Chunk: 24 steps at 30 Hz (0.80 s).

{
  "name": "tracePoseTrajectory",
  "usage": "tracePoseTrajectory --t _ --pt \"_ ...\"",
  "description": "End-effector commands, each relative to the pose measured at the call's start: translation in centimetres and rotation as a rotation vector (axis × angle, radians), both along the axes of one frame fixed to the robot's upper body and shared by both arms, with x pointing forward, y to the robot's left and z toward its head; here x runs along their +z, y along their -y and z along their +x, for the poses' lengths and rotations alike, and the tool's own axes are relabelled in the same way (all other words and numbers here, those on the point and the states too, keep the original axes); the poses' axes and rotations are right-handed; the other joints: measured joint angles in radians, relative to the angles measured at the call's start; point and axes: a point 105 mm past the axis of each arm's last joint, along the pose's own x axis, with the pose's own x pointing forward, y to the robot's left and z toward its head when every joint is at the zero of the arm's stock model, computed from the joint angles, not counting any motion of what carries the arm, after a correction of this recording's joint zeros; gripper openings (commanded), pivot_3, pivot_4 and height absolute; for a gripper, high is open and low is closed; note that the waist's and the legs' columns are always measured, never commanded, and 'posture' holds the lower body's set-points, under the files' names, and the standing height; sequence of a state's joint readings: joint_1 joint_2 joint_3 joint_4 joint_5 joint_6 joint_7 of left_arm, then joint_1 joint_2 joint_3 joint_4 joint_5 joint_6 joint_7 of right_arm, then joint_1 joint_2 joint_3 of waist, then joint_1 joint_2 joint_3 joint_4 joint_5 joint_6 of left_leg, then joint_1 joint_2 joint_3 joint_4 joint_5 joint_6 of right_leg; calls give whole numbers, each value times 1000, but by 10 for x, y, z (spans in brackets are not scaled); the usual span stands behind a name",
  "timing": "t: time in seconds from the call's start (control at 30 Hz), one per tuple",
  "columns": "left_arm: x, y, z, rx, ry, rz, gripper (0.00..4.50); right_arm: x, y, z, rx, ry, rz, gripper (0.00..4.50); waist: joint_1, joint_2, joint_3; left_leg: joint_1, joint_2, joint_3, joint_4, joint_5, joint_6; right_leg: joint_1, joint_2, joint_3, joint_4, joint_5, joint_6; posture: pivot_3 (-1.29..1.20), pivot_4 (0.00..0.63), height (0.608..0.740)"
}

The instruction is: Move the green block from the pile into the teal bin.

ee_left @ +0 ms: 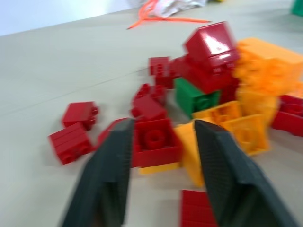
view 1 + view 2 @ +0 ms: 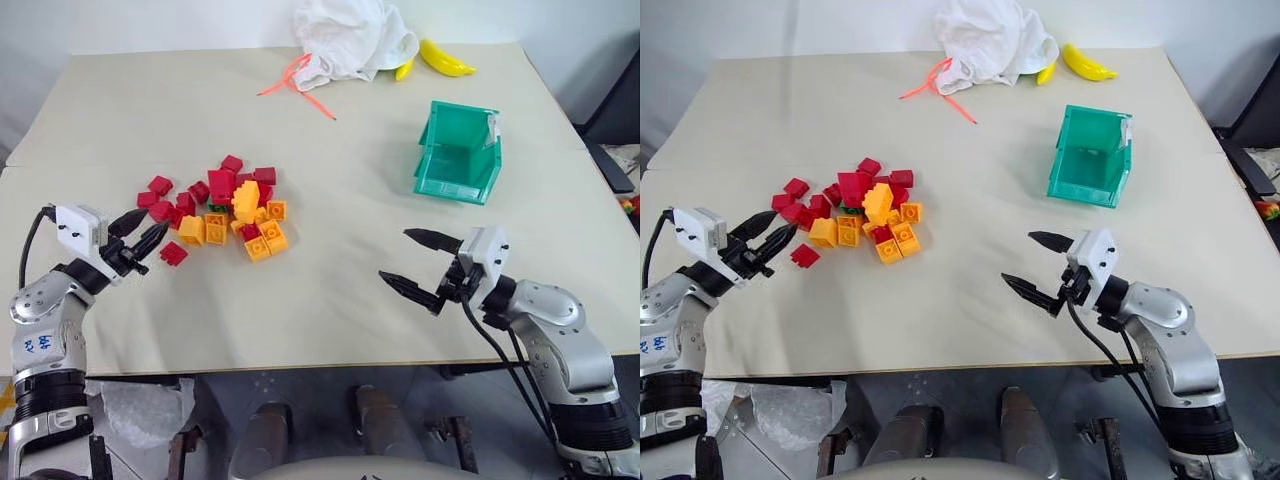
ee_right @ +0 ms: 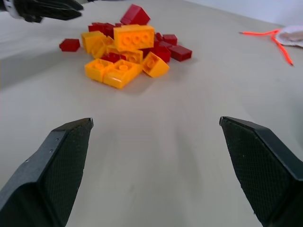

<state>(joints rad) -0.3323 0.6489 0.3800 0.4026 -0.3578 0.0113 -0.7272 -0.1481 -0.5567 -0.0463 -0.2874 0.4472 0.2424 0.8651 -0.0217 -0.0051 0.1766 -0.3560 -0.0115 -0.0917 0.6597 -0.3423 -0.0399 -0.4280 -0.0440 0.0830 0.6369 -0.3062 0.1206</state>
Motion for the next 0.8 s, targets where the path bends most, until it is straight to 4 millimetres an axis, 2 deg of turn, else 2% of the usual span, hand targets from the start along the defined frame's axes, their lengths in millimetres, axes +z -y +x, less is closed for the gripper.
tracePoseTrajectory --t 0.03,0.13,0.47,0.63,0.8 --pt "6 12 19 -35 15 3 901 9 -4 0 15 38 22 4500 7 0 0 0 -1 0 1 0 0 0 0 0 0 0 0 0 150 740" --pt "4 35 39 -96 1 -15 6 9 -6 -1 15 42 25 4500 17 -1 0 -1 -3 0 3 0 0 0 0 0 1 1 1 0 150 740" --pt "14 94 88 -207 -6 -21 6 18 -11 -13 53 62 28 4500 19 -3 0 -4 -9 1 5 3 -1 -1 2 0 1 2 4 0 150 740" --pt "2 134 86 -402 -74 33 6 21 -7 -10 37 77 14 4500 18 -3 0 -4 -10 2 5 3 -1 -2 2 1 1 2 4 0 150 740" --pt "-6 152 72 -573 -108 71 6 22 -7 -10 36 80 12 4500 19 -4 0 -4 -11 2 5 4 1 -1 2 1 2 2 4 0 150 740"
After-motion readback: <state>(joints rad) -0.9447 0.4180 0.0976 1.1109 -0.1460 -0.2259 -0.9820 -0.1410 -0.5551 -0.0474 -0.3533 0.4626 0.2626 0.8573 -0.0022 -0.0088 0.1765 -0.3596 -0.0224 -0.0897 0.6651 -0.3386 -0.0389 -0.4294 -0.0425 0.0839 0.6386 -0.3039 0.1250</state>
